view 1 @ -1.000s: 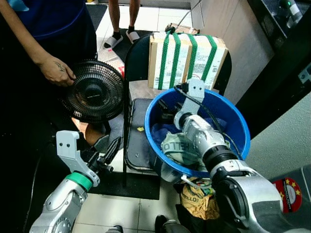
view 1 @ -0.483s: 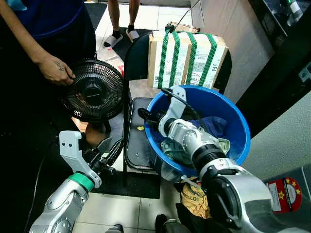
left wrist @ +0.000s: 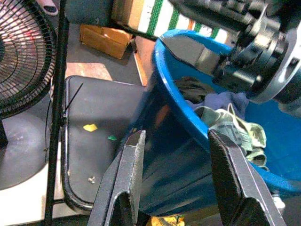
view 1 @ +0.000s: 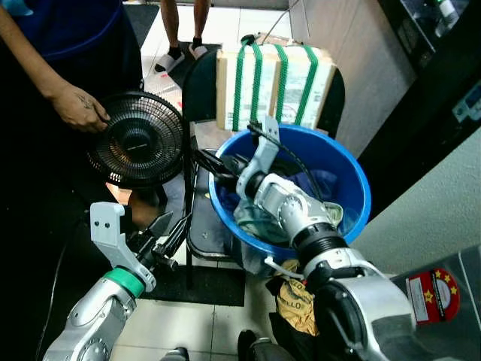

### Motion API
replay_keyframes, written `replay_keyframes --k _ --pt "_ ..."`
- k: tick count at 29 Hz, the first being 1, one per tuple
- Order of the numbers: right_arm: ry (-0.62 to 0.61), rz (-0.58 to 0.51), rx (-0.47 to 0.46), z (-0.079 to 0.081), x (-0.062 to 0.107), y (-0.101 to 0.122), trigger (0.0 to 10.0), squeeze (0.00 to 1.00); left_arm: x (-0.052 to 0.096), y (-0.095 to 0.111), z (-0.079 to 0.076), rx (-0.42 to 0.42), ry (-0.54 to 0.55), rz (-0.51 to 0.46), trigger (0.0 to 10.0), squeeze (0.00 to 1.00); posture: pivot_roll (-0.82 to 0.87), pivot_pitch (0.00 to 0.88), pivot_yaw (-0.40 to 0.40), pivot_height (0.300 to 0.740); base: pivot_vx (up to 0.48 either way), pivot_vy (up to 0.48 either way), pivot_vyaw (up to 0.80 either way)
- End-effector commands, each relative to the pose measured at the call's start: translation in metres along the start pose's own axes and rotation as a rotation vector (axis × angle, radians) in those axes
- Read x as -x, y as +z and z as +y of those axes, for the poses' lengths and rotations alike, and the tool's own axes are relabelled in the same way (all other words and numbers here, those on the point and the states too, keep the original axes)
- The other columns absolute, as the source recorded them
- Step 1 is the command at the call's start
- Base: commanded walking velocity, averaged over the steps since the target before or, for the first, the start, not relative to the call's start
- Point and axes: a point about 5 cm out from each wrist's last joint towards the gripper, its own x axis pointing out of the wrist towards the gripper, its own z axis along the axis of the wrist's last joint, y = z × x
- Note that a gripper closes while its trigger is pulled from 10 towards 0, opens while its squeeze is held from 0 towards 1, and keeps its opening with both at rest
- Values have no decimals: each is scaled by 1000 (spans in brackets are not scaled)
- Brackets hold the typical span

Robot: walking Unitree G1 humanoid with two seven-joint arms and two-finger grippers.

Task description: Clothes washing

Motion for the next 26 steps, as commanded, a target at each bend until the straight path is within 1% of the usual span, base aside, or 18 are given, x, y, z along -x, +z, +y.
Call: replay_keyframes --k 1,4,5,7,8,10,11,12,13,14,15,17,19,21,23,24,25,26 --pt "28 3 -57 0 2 -11 10000 0 4 -7 -2 24 -9 35 10000 0 82 238 29 740 0 0 0" --pt "-1 -22 -51 -4 4 -9 10000 0 4 -8 -2 22 -13 37 10000 0 82 238 29 740 0 0 0" --pt "-36 -43 -53 -9 6 -8 10000 0 4 -8 -2 20 -15 38 10000 0 83 236 32 740 0 0 0" --pt "-141 -76 -14 -26 16 -6 10000 0 3 -7 -2 17 -17 38 10000 0 86 235 33 740 0 0 0" --pt "-141 -76 -14 -26 16 -6 10000 0 3 -7 -2 17 -17 38 10000 0 86 235 33 740 0 0 0" --pt "-208 -105 -5 -39 27 -4 10000 0 3 -6 -1 14 -18 39 10000 0 86 235 33 740 0 0 0" --pt "-208 -105 -5 -39 27 -4 10000 0 3 -6 -1 14 -18 39 10000 0 86 235 33 740 0 0 0" --pt "-224 -142 -30 -45 33 0 10000 0 3 -6 -1 13 -19 38 10000 0 86 235 33 740 0 0 0" --pt "-224 -142 -30 -45 33 0 10000 0 3 -6 -1 13 -19 38 10000 0 86 235 33 740 0 0 0" --pt "-227 -194 -68 -50 39 8 10000 0 3 -5 -1 12 -20 38 10000 0 94 234 35 740 0 0 0" --pt "-227 -194 -68 -50 39 8 10000 0 3 -5 -1 12 -20 38 10000 0 94 234 35 740 0 0 0" --pt "-193 -289 -114 -56 54 24 10000 0 4 -4 -1 13 -25 38 10000 0 94 232 37 740 0 0 0" --pt "-181 -309 -115 -57 58 27 10000 0 4 -4 -1 13 -28 39 10000 0 90 231 42 740 0 0 0" --pt "-194 -292 -102 -61 63 25 10000 0 3 -5 -1 13 -32 40 10000 0 90 231 42 740 0 0 0" --pt "-249 -183 -55 -72 74 3 10000 0 2 -5 -2 15 -46 47 10000 0 90 231 42 740 0 0 0" --pt "-262 -151 -47 -74 77 -4 10000 0 2 -5 -2 15 -50 50 10000 0 90 231 42 740 0 0 0" --pt "-262 -151 -47 -74 77 -4 10000 0 2 -5 -2 15 -50 50 10000 0 90 231 42 740 0 0 0" --pt "-286 -66 0 -77 82 -24 10000 0 1 -5 -2 13 -57 54 10000 0 92 222 48 740 0 0 0"
